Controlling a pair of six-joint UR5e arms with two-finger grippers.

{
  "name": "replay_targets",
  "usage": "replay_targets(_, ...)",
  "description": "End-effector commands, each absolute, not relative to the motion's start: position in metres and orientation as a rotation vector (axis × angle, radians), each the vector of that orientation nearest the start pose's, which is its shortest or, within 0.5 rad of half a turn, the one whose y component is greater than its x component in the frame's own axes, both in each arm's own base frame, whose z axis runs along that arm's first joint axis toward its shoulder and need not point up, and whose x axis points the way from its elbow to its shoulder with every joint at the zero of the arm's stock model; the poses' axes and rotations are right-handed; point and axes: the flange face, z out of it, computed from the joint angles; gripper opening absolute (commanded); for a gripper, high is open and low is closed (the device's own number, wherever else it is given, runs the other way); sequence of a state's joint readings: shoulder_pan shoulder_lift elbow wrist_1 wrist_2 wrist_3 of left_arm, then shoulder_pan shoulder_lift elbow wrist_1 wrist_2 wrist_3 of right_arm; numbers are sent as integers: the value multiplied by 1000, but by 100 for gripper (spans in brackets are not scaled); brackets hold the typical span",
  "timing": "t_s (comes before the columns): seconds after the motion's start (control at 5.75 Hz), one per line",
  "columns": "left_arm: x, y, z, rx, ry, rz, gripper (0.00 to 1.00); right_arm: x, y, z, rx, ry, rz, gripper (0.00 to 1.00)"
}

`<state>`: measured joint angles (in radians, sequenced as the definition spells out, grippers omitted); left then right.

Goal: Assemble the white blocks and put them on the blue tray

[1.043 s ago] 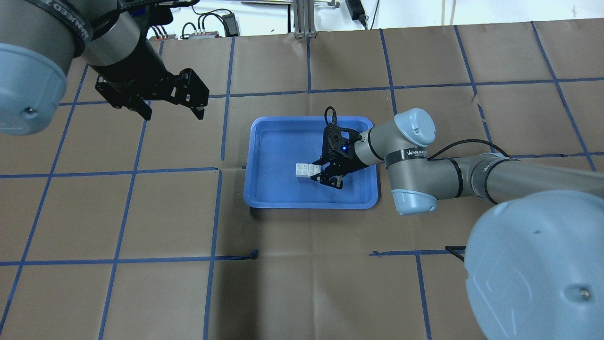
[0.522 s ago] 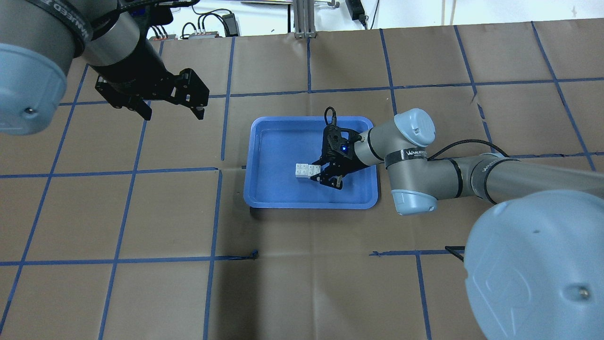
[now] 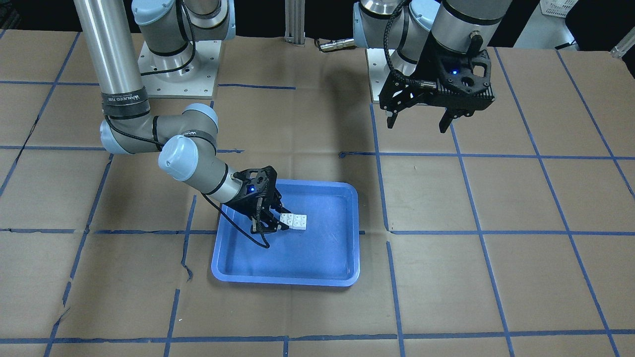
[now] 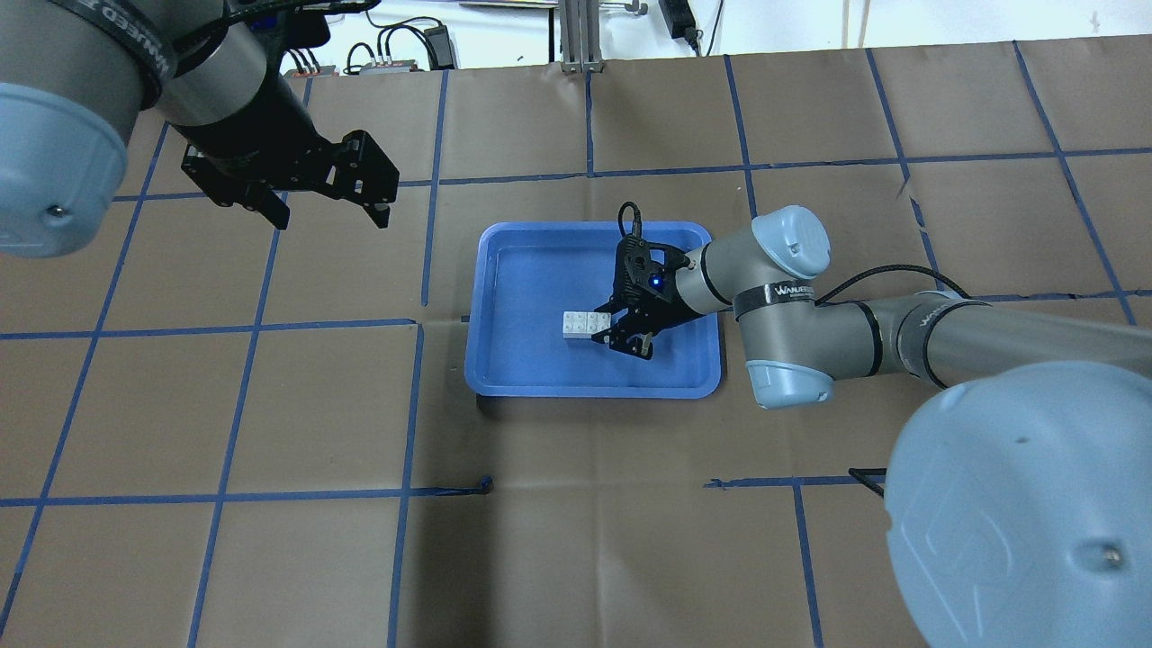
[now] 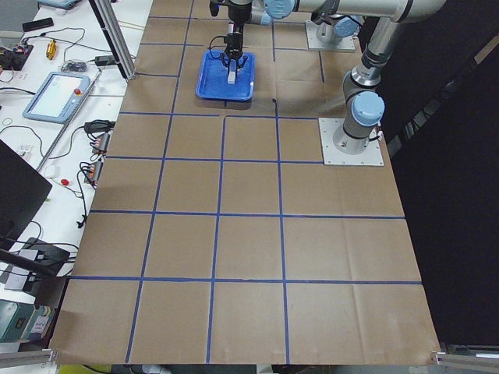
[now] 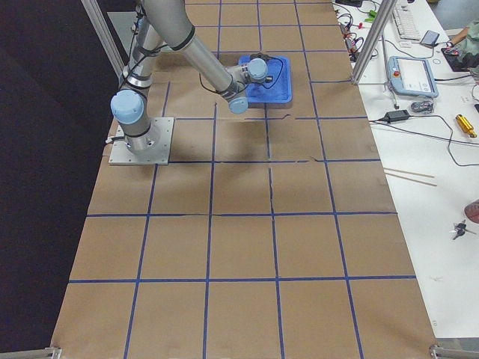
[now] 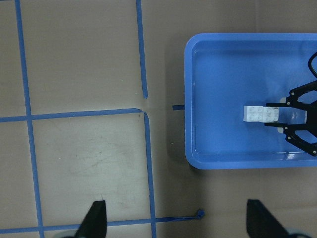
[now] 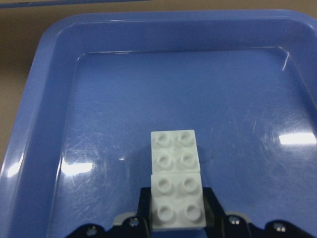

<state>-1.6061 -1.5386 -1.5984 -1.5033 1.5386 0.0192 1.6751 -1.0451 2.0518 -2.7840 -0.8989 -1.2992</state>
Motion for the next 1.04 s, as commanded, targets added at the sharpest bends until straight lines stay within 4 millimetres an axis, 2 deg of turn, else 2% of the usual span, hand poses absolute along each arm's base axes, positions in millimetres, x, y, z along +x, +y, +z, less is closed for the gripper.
replay_targets(0.0, -154, -480, 496, 89, 3171, -112, 99, 250, -513, 142, -1749, 1928, -731, 32)
replay_targets(0.17, -154, -480, 496, 90, 3173, -112, 99, 250, -513, 143, -1749, 1926, -733, 43)
replay_targets(0.35, -154, -480, 496, 87, 3171, -112, 99, 250, -513, 143, -1746, 1926, -732, 59)
replay_targets(0.7, -154, -480, 496, 89, 3171, -112, 99, 250, -513, 143, -1746, 1926, -732, 66)
replay_targets(0.87, -154, -480, 496, 89, 3171, -112, 99, 250, -514, 144, -1748, 1927, -734, 94)
